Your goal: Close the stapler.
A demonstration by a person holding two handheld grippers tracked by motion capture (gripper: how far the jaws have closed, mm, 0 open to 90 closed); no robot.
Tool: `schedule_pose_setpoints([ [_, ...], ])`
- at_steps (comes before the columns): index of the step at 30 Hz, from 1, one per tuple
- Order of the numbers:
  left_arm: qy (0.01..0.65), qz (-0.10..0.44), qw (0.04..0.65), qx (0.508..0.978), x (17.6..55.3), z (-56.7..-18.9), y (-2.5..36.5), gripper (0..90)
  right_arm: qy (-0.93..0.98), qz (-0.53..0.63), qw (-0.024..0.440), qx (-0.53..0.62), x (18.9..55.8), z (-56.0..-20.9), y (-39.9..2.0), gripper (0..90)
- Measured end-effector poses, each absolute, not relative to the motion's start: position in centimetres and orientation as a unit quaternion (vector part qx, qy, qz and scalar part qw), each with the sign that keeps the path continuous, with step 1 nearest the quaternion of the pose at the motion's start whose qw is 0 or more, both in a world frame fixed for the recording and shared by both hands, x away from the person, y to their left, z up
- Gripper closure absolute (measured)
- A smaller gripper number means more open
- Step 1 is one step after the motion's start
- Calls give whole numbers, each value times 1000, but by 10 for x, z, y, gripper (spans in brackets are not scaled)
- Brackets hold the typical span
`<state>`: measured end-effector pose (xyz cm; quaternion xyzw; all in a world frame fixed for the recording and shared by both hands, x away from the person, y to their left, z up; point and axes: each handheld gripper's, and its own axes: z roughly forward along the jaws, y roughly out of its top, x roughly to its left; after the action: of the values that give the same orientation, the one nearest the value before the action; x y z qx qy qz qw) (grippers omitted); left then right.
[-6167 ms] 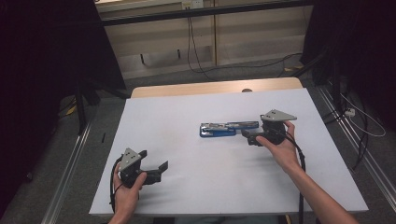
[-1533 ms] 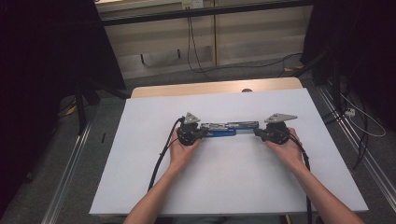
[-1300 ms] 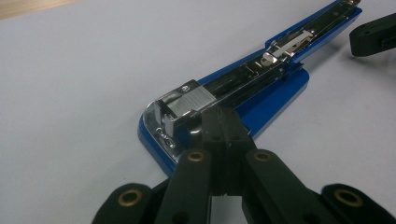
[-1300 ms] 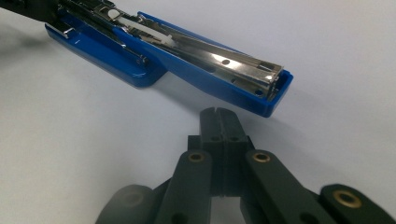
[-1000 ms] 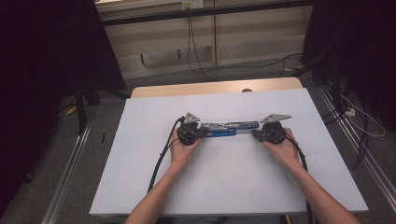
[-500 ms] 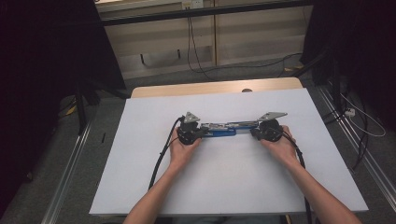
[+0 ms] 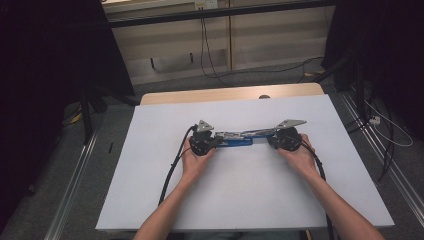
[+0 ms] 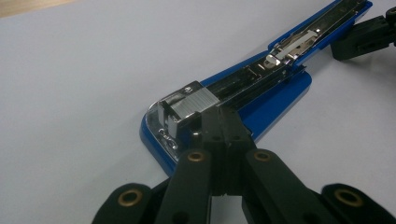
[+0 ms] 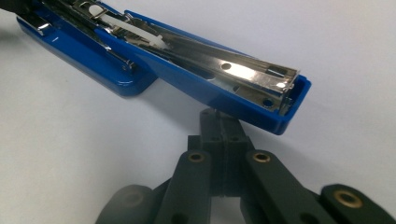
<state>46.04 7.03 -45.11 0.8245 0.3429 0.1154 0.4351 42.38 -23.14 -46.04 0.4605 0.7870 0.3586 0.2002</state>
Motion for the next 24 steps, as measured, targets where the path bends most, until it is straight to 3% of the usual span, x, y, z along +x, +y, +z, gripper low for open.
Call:
schedule_pose_setpoints([
  [24, 344, 117, 439, 822, 460, -452, 73, 900, 777, 378, 220, 452, 423, -456, -228, 900],
])
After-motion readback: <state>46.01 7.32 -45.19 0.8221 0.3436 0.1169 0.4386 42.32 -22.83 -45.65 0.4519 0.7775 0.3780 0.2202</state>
